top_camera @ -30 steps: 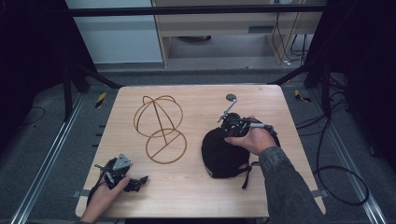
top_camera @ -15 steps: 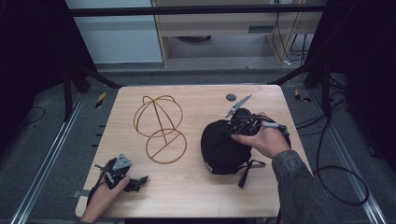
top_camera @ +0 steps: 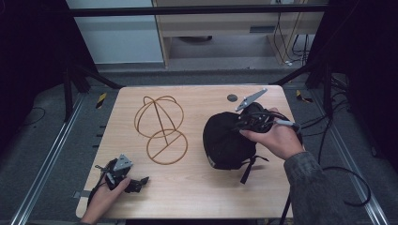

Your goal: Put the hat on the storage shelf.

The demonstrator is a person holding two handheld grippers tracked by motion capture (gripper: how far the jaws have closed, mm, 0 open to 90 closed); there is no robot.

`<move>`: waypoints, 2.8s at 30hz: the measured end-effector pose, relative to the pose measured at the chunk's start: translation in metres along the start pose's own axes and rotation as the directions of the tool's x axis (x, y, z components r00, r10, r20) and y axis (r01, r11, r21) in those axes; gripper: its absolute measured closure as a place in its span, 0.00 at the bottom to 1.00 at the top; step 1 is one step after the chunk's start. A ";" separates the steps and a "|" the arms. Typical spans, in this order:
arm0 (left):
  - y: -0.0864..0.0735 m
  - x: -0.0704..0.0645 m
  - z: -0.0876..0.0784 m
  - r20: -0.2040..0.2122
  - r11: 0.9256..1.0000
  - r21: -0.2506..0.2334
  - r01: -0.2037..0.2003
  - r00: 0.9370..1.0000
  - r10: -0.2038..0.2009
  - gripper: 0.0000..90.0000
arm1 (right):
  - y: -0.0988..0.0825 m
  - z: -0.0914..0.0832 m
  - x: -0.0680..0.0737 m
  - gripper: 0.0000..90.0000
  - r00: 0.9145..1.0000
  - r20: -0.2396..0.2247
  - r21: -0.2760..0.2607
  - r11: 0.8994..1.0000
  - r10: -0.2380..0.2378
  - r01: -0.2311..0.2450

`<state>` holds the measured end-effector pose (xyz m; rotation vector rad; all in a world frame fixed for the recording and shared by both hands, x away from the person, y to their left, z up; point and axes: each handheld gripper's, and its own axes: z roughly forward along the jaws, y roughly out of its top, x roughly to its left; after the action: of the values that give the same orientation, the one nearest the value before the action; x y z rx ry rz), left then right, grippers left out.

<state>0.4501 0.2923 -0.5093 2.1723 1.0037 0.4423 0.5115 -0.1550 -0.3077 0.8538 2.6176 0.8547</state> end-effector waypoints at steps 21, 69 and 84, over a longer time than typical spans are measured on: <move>0.000 0.000 0.000 0.000 1.000 0.001 0.000 1.000 0.000 0.00 | 0.010 -0.041 0.000 0.81 0.999 0.042 -0.094 0.996 0.000 0.004; 0.000 0.000 0.000 0.001 1.000 0.003 -0.001 1.000 0.001 0.00 | 0.086 -0.073 0.033 0.81 0.996 0.069 -0.305 0.950 -0.050 0.069; 0.000 0.000 0.000 0.000 1.000 0.004 -0.003 1.000 0.003 0.00 | 0.131 -0.045 0.048 0.81 0.995 0.059 -0.317 0.944 -0.078 0.093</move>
<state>0.4501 0.2925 -0.5090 2.1778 1.0021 0.4416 0.5148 -0.0608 -0.1955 0.6573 2.3651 1.1776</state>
